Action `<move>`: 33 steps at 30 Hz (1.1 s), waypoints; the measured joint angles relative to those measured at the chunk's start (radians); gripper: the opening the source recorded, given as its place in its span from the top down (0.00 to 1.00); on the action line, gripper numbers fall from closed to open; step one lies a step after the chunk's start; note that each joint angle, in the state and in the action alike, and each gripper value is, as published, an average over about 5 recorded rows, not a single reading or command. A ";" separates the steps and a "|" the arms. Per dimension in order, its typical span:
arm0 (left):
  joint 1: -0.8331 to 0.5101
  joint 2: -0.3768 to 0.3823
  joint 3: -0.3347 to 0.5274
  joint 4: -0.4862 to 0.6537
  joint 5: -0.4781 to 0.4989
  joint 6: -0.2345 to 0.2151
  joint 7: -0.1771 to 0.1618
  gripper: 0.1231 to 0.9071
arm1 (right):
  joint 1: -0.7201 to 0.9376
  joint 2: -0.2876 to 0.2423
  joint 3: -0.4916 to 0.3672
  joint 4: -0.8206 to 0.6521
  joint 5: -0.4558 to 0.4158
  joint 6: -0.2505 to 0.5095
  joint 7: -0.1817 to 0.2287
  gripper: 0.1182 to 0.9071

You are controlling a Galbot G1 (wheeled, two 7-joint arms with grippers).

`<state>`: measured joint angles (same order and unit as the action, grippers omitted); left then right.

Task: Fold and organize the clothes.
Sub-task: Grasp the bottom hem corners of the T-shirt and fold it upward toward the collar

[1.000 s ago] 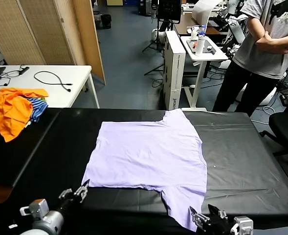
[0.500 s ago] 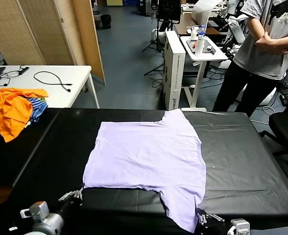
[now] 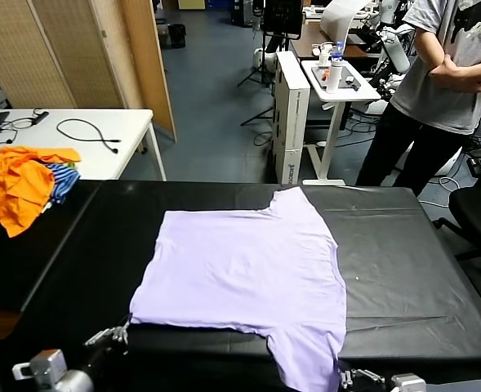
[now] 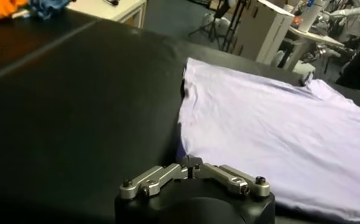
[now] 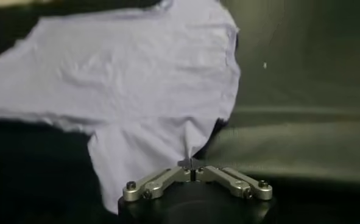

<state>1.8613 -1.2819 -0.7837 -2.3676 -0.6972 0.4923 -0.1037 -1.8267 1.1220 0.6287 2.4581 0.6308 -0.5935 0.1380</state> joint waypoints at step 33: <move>-0.430 0.020 0.107 0.300 -0.024 0.018 -0.046 0.97 | 0.577 -0.047 -0.215 -0.437 0.053 0.031 0.057 0.97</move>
<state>1.4315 -1.2617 -0.6766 -2.0674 -0.7210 0.5099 -0.1499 -1.2492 1.0754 0.4132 2.0210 0.6838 -0.5621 0.1947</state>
